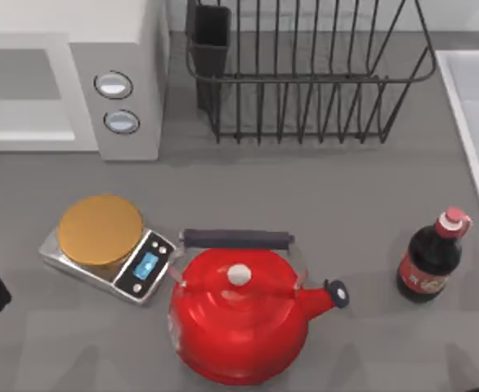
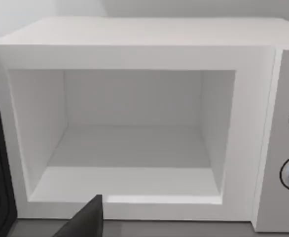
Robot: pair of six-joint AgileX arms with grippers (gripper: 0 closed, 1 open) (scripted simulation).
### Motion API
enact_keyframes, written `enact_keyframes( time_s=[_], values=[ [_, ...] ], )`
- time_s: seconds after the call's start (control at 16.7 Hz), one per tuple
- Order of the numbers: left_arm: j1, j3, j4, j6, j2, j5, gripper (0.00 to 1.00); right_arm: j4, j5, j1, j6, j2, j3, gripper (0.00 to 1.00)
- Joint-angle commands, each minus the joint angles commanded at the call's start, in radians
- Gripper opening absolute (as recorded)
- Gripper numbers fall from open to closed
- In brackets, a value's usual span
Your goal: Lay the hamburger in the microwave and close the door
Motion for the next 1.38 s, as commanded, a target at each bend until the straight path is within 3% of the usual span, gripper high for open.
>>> enact_keyframes(
  time_s=[0.24, 0.48, 1.38],
  values=[
    [0.002, 0.02, -0.017, 0.024, 0.03, 0.001, 1.0, 0.0, 0.0, 0.0, 0.0, 0.0, 0.0, 1.0],
    [0.017, 0.142, -0.113, 0.169, 0.203, 0.002, 1.0, 0.0, 0.0, 0.0, 0.0, 0.0, 0.0, 1.0],
    [0.175, 0.943, -0.793, 1.156, 1.426, -0.001, 1.0, 0.0, 0.0, 0.0, 0.0, 0.0, 0.0, 1.0]
  ],
)
